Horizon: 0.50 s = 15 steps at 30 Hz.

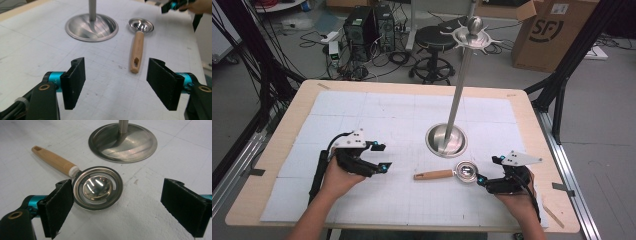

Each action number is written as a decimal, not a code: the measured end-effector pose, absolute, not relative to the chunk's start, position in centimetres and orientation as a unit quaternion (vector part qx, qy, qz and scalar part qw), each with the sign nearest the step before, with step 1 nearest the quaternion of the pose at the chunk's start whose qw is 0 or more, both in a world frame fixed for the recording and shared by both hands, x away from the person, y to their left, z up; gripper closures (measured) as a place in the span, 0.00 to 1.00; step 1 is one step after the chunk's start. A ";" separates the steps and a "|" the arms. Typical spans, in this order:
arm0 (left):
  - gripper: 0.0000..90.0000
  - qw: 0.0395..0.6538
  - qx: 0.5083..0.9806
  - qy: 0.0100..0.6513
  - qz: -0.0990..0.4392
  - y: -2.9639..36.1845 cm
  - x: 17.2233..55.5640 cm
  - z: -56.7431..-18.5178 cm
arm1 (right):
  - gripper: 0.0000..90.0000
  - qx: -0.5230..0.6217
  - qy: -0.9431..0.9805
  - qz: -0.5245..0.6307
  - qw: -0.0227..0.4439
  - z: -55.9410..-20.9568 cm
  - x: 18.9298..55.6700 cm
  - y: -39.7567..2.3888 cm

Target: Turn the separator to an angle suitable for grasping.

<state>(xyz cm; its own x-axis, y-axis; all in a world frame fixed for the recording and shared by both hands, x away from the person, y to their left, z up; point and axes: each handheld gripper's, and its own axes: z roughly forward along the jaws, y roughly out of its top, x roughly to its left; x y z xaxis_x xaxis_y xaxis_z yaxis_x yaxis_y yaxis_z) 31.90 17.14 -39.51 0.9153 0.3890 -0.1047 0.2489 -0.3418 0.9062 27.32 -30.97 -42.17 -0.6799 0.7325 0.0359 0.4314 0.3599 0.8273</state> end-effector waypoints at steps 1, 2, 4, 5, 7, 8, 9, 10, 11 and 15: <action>0.32 0.542 0.815 0.194 0.064 17.5 31.9 -39.5 | 0.11 0.360 0.807 0.435 0.173 -42.2 27.4 -30.9; 0.31 0.546 0.812 0.193 0.064 17.9 31.9 -39.5 | 0.11 0.360 0.807 0.436 0.172 -42.2 27.4 -30.9; 0.29 0.549 0.811 0.191 0.066 18.6 31.7 -39.4 | 0.11 0.359 0.806 0.438 0.173 -42.2 27.4 -30.9; 0.28 0.552 0.809 0.190 0.067 18.9 31.6 -39.4 | 0.11 0.359 0.806 0.438 0.172 -42.2 27.4 -30.9; 0.26 0.556 0.805 0.194 0.071 19.5 31.5 -39.5 | 0.11 0.360 0.805 0.439 0.172 -42.2 27.4 -31.0; 0.24 0.558 0.804 0.195 0.071 19.7 31.5 -39.6 | 0.11 0.360 0.805 0.439 0.172 -42.2 27.5 -31.0; 0.23 0.560 0.801 0.198 0.071 20.1 31.5 -39.7 | 0.11 0.361 0.805 0.439 0.172 -42.2 27.5 -31.0; 0.22 0.560 0.800 0.203 0.073 20.3 31.4 -39.7 | 0.11 0.361 0.805 0.439 0.172 -42.2 27.5 -31.0; 0.20 0.561 0.799 0.202 0.072 20.5 31.4 -39.7 | 0.11 0.361 0.805 0.439 0.171 -42.2 27.5 -31.0; 0.13 0.572 0.790 0.207 0.080 21.0 31.3 -39.5 | 0.11 0.360 0.804 0.442 0.170 -42.3 27.6 -31.0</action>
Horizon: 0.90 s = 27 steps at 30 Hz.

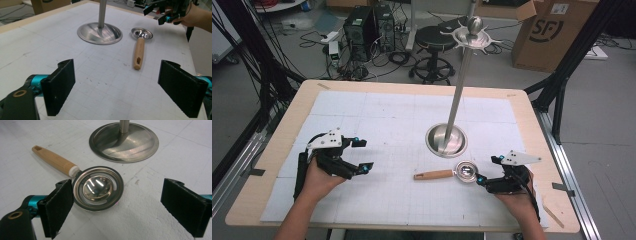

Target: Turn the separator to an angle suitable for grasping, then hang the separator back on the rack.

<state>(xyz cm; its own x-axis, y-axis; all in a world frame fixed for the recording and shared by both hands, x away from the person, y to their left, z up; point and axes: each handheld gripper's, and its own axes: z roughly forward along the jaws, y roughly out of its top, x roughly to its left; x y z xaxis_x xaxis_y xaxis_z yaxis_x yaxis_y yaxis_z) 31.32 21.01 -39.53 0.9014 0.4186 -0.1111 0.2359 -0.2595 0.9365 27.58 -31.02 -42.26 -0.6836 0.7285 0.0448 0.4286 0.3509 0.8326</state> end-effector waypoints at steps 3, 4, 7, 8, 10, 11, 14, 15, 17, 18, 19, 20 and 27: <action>0.06 0.569 0.789 0.214 0.088 21.1 31.5 -39.6 | 0.11 0.360 0.805 0.440 0.170 -42.3 27.7 -31.1; 0.04 0.570 0.787 0.219 0.091 21.1 31.5 -39.7 | 0.11 0.360 0.805 0.440 0.170 -42.3 27.7 -31.1; 0.02 0.573 0.784 0.219 0.092 21.3 31.6 -39.7 | 0.11 0.359 0.805 0.440 0.171 -42.3 27.7 -31.1; 0.02 0.573 0.784 0.219 0.095 21.3 31.5 -39.8 | 0.11 0.359 0.805 0.440 0.171 -42.2 27.7 -31.1; 0.02 0.573 0.785 0.216 0.092 21.2 31.4 -39.9 | 0.11 0.358 0.805 0.441 0.171 -42.2 27.7 -31.1; 0.02 0.571 0.786 0.217 0.091 21.2 31.3 -40.0 | 0.11 0.360 0.805 0.440 0.171 -42.2 27.8 -31.0; 0.02 0.575 0.784 0.217 0.086 21.1 31.4 -40.1 | 0.11 0.358 0.805 0.442 0.171 -42.2 27.9 -30.8; 0.02 0.576 0.784 0.215 0.083 21.0 31.5 -40.2 | 0.11 0.358 0.805 0.441 0.170 -42.2 27.9 -30.8; 0.02 0.576 0.785 0.213 0.081 20.9 31.6 -40.3 | 0.11 0.361 0.804 0.441 0.168 -42.3 27.8 -30.8; 0.02 0.574 0.787 0.212 0.081 20.8 31.7 -40.4 | 0.11 0.361 0.804 0.441 0.169 -42.3 27.8 -30.8; 0.02 0.574 0.787 0.212 0.080 20.8 31.7 -40.4 | 0.11 0.362 0.804 0.440 0.170 -42.3 27.9 -30.9; 0.02 0.574 0.787 0.212 0.078 20.8 31.8 -40.5 | 0.11 0.363 0.804 0.439 0.171 -42.2 27.9 -31.0; 0.02 0.572 0.788 0.214 0.078 20.7 31.7 -40.5 | 0.11 0.364 0.801 0.443 0.173 -42.0 27.7 -31.1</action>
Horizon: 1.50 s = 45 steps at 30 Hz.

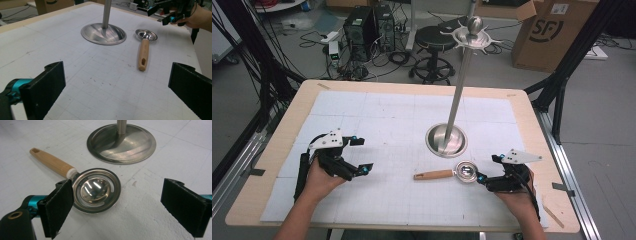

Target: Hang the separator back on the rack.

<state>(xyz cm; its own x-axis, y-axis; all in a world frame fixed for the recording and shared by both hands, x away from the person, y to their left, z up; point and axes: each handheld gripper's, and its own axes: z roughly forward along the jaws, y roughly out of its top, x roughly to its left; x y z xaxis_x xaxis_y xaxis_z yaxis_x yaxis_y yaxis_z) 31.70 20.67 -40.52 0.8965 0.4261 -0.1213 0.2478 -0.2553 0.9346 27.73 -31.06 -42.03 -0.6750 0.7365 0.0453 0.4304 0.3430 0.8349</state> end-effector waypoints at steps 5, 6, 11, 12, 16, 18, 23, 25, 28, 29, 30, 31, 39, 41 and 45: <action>0.02 0.567 0.791 0.216 0.075 20.3 31.8 -40.8 | 0.11 0.359 0.805 0.440 0.173 -42.0 27.7 -31.0; 0.02 0.567 0.792 0.216 0.074 20.3 31.9 -40.9 | 0.11 0.360 0.805 0.439 0.171 -41.9 27.6 -30.9; 0.02 0.563 0.794 0.215 0.078 20.2 32.1 -41.0 | 0.11 0.352 0.807 0.440 0.178 -41.4 27.6 -31.0; 0.02 0.564 0.793 0.218 0.079 20.3 32.1 -41.0 | 0.11 0.353 0.805 0.442 0.178 -41.2 27.6 -31.0; 0.02 0.565 0.792 0.217 0.079 20.4 32.0 -40.9 | 0.11 0.343 0.810 0.441 0.179 -40.5 27.7 -30.7; 0.02 0.565 0.792 0.218 0.076 20.3 31.9 -40.9 | 0.11 0.337 0.815 0.439 0.174 -40.1 27.8 -30.2; 0.02 0.569 0.790 0.215 0.075 20.1 32.0 -40.9 | 0.11 0.307 0.836 0.420 0.171 -38.8 28.5 -28.5; 0.02 0.571 0.789 0.215 0.075 20.1 32.0 -40.9 | 0.11 0.298 0.844 0.413 0.170 -38.3 28.8 -27.9; 0.02 0.571 0.788 0.219 0.075 20.3 32.1 -40.9 | 0.16 0.283 0.856 0.399 0.165 -37.6 29.4 -27.1; 0.02 0.570 0.788 0.220 0.076 20.3 32.1 -40.9 | 0.16 0.279 0.860 0.394 0.163 -37.5 29.6 -26.9; 0.02 0.569 0.788 0.219 0.078 20.3 32.2 -40.9 | 0.16 0.278 0.863 0.390 0.161 -37.5 29.8 -26.6; 0.02 0.570 0.789 0.218 0.078 20.3 32.2 -40.9 | 0.16 0.277 0.865 0.386 0.160 -37.5 30.1 -26.4; 0.02 0.575 0.784 0.219 0.075 20.4 32.1 -40.8 | 0.21 0.257 0.890 0.347 0.145 -38.0 31.3 -24.6; 0.02 0.585 0.777 0.220 0.072 20.4 32.2 -40.7 | 0.24 0.253 0.898 0.332 0.138 -38.0 31.5 -24.1; 0.02 0.590 0.774 0.219 0.072 20.3 32.3 -40.7 | 0.28 0.238 0.908 0.317 0.132 -38.2 31.8 -23.2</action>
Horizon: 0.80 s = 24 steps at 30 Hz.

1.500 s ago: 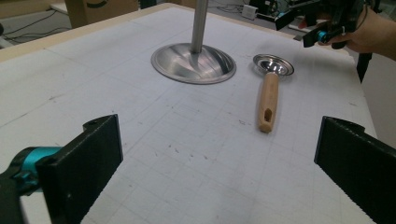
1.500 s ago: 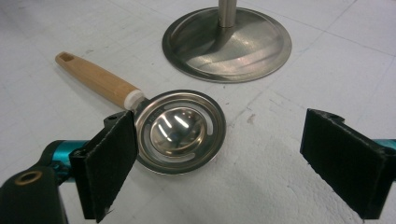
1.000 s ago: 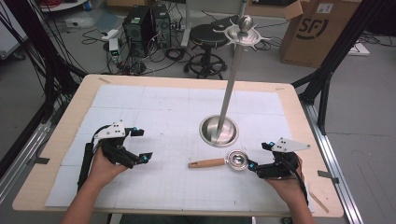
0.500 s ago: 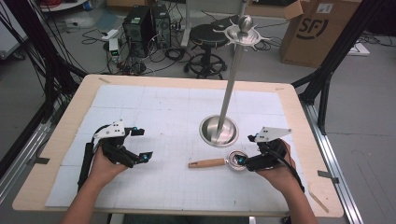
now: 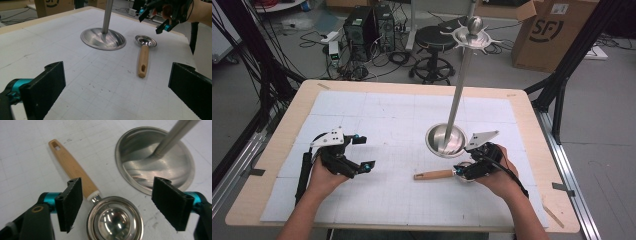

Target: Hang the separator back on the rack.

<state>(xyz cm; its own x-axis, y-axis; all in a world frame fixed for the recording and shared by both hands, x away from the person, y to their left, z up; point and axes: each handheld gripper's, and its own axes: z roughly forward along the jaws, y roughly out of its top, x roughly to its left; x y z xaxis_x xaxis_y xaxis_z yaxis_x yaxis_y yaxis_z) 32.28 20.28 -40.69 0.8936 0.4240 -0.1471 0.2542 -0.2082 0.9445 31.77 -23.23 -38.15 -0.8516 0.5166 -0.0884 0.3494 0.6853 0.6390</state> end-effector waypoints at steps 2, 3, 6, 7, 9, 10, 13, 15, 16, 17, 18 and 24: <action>0.02 0.588 0.776 0.219 0.071 20.2 32.3 -40.8 | 0.29 0.229 0.915 0.307 0.130 -38.4 31.8 -22.7; 0.02 0.585 0.778 0.217 0.072 20.2 32.3 -40.8 | 0.30 0.226 0.918 0.301 0.127 -38.4 31.8 -22.5; 0.02 0.584 0.779 0.217 0.073 20.3 32.3 -40.7 | 0.33 0.216 0.924 0.288 0.127 -38.4 31.8 -22.1; 0.02 0.583 0.780 0.216 0.073 20.3 32.3 -40.7 | 0.35 0.207 0.927 0.286 0.124 -38.4 31.8 -21.9; 0.02 0.578 0.785 0.209 0.072 20.3 32.2 -40.7 | 0.38 0.199 0.931 0.283 0.115 -38.5 31.9 -21.7; 0.02 0.576 0.788 0.206 0.070 20.3 32.1 -40.6 | 0.40 0.198 0.933 0.278 0.109 -38.6 32.0 -21.6; 0.02 0.578 0.787 0.203 0.073 20.2 31.9 -40.5 | 0.44 0.193 0.940 0.264 0.094 -38.9 32.2 -21.4; 0.02 0.575 0.789 0.202 0.074 20.2 31.9 -40.5 | 0.45 0.192 0.942 0.261 0.090 -38.9 32.2 -21.2; 0.02 0.574 0.790 0.203 0.074 20.1 31.9 -40.6 | 0.45 0.185 0.943 0.262 0.091 -38.9 32.3 -21.2; 0.02 0.572 0.791 0.203 0.075 20.1 31.9 -40.6 | 0.45 0.185 0.944 0.259 0.091 -38.9 32.3 -21.1; 0.02 0.570 0.792 0.204 0.075 20.1 31.9 -40.6 | 0.46 0.186 0.944 0.258 0.089 -38.8 32.3 -21.1; 0.02 0.571 0.790 0.207 0.077 20.2 32.0 -40.6 | 0.47 0.180 0.950 0.242 0.083 -39.2 32.4 -20.6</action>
